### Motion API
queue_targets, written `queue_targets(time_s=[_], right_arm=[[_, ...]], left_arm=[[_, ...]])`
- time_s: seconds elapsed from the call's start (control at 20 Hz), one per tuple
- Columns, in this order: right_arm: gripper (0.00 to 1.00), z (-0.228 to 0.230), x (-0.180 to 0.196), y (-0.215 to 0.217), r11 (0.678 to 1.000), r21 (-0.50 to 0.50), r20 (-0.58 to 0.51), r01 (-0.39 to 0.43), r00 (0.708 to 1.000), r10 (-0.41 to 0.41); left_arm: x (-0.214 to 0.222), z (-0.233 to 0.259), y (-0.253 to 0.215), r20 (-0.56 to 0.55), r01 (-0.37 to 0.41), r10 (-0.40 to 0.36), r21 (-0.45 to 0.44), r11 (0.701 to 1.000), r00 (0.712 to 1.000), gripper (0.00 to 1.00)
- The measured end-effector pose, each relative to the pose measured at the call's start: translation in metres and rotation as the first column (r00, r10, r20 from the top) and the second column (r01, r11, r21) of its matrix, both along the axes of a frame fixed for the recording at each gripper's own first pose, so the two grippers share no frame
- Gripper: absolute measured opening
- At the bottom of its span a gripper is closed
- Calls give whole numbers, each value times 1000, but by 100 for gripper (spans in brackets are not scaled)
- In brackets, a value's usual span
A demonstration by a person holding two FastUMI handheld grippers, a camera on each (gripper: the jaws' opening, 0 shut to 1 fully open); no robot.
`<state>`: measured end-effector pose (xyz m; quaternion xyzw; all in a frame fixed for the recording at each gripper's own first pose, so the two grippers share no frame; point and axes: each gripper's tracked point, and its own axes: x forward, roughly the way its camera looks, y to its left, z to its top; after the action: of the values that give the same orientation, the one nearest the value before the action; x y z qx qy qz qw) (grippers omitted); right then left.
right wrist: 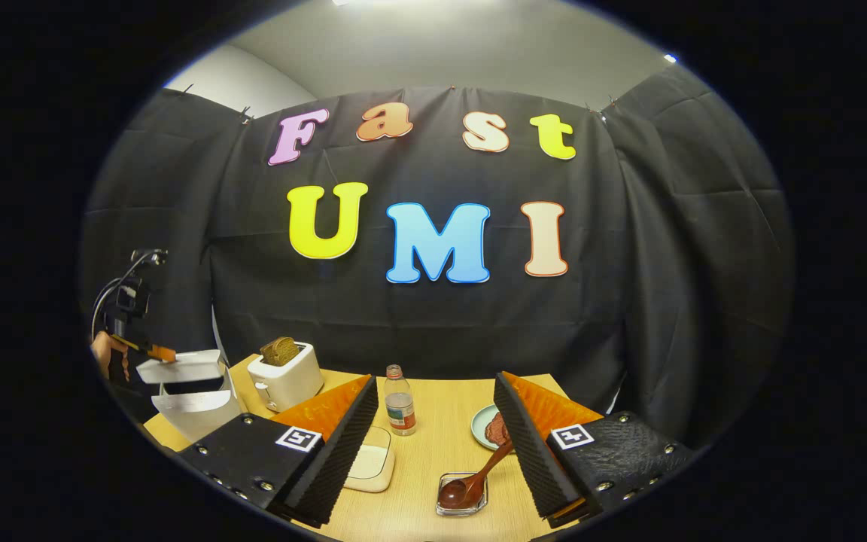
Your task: Close the left gripper, press the button to open the rice cooker; take a wooden spoon from the chopstick holder with the right hand, scoop a spoonful of rice and pour it into the rice cooker, then put the wooden spoon back into the chopstick holder.
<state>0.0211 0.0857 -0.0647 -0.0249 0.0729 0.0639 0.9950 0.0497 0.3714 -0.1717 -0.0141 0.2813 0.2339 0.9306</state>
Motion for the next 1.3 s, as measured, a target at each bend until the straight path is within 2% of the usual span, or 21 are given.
queue_targets(time_s=[0.1,0.15,0.3,0.35,0.45,0.55,0.65,0.8,0.95,1.0,1.05,1.3], right_arm=[[95,1,0,1,1000,0,6,-9,1000,9],[95,2,1,0,1000,1,6,-6,1000,6],[95,7,2,-5,1000,18,15,2,1000,-2],[95,8,4,-7,1000,23,19,3,1000,-4],[95,10,5,-10,1000,26,24,7,1000,-8],[95,12,8,-18,999,29,26,26,999,-26],[95,14,9,-20,999,34,30,27,999,-28],[95,10,12,-28,998,53,20,37,999,-38],[95,1,17,-38,998,59,3,32,999,-32],[95,-2,19,-42,998,60,2,27,1000,-27],[95,-5,22,-45,997,70,-3,21,1000,-21],[95,-48,36,-69,991,124,-96,43,995,-31]], left_arm=[[5,39,3,99,-22,19,31,999,995,8],[5,59,-4,151,-20,18,16,1000,988,8],[-12,118,-26,300,-15,1,43,999,954,8],[-16,138,-36,352,-8,-12,55,998,936,8],[-29,176,-65,479,4,-36,67,998,877,8],[-51,197,-92,533,-11,-72,151,988,843,10],[-44,192,-126,540,45,-162,223,974,826,44],[-35,171,-182,501,157,-276,268,951,820,95],[-35,158,-222,495,223,-328,260,940,805,87],[-36,153,-234,499,243,-335,242,939,799,91],[-37,152,-239,506,252,-338,233,939,793,90],[-41,152,-231,534,190,-294,242,952,793,91]])
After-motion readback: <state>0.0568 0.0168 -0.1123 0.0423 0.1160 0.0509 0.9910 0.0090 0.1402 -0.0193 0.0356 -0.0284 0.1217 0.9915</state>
